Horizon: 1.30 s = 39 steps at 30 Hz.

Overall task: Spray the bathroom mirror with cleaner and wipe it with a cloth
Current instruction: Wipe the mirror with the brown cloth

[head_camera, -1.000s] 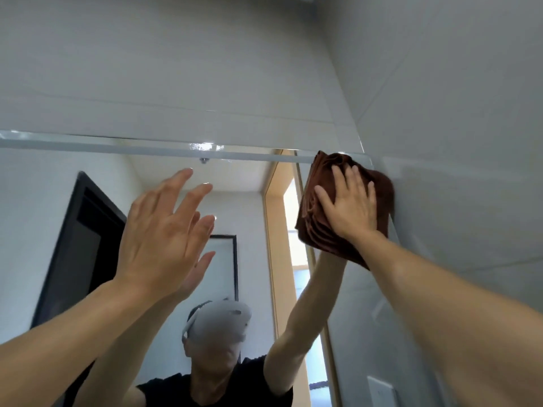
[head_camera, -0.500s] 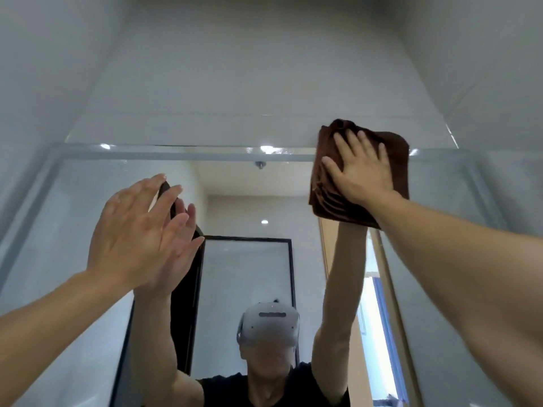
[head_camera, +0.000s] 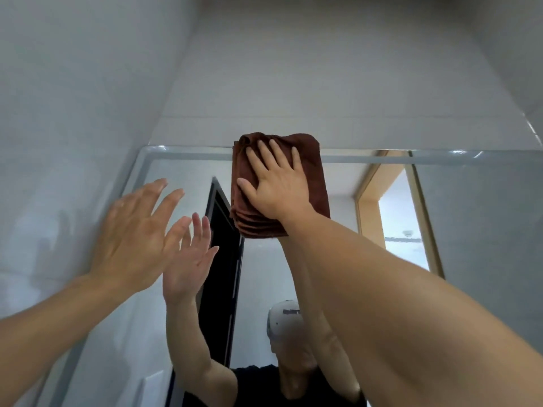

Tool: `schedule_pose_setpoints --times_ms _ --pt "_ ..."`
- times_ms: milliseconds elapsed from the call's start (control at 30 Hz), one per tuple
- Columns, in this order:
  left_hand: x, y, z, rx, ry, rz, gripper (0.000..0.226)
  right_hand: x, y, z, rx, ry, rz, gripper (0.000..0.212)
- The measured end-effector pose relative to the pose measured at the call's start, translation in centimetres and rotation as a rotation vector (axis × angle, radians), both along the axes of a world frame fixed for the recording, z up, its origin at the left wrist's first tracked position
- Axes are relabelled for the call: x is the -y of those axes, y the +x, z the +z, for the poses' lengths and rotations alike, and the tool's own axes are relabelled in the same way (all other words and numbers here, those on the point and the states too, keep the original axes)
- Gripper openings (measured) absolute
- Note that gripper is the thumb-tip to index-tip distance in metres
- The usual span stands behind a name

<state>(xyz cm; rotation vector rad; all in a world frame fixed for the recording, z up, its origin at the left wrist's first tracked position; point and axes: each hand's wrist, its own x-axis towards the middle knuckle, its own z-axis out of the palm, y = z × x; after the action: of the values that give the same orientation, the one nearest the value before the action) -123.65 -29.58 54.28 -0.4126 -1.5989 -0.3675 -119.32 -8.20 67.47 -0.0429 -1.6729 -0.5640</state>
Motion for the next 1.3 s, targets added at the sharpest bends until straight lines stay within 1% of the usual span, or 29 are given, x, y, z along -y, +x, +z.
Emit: schedule_pose_setpoints --times_ms 100,200,367,567,700,767,867,1000,1100,1200,1300 --pt "-0.3 0.3 -0.3 0.026 -0.019 0.032 0.065 -1.4 0.7 -0.7 -0.006 -0.006 0.022 0.070" --pt "-2.1 1.2 -0.1 0.035 -0.022 0.004 0.064 -4.8 2.7 -1.0 -0.026 -0.043 0.013 0.071" --pt "-6.3 3.1 0.4 0.005 -0.031 -0.084 0.067 -13.7 8.5 -0.3 -0.096 -0.151 -0.048 0.070" --pt "-10.6 6.0 0.0 -0.023 -0.092 -0.162 0.071 -25.4 16.1 -0.7 -0.188 -0.314 -0.102 0.069" --pt "-12.3 7.1 -0.5 -0.044 -0.118 -0.174 0.072 -32.7 20.4 -1.3 -0.257 -0.432 -0.130 0.070" --pt "-12.7 7.2 -0.6 -0.054 -0.139 -0.150 0.076 -34.9 21.7 -1.5 -0.273 -0.462 -0.139 0.073" --pt "-12.6 7.0 -0.6 -0.047 -0.151 -0.115 0.074 -35.7 22.1 -1.5 -0.272 -0.440 -0.151 0.072" --pt "-11.8 6.6 0.2 -0.045 -0.143 -0.108 0.070 -34.2 21.3 -1.3 -0.270 -0.492 -0.146 0.070" --pt "-11.5 6.5 1.1 -0.051 -0.150 -0.102 0.070 -32.1 20.0 -1.2 -0.279 -0.504 -0.129 0.070" --pt "-11.4 6.3 2.3 -0.057 -0.152 -0.107 0.071 -29.4 18.2 -0.9 -0.270 -0.468 -0.119 0.070" --pt "-11.1 5.6 3.4 -0.053 -0.131 -0.099 0.064 -25.9 16.1 -0.3 -0.246 -0.404 -0.113 0.070"
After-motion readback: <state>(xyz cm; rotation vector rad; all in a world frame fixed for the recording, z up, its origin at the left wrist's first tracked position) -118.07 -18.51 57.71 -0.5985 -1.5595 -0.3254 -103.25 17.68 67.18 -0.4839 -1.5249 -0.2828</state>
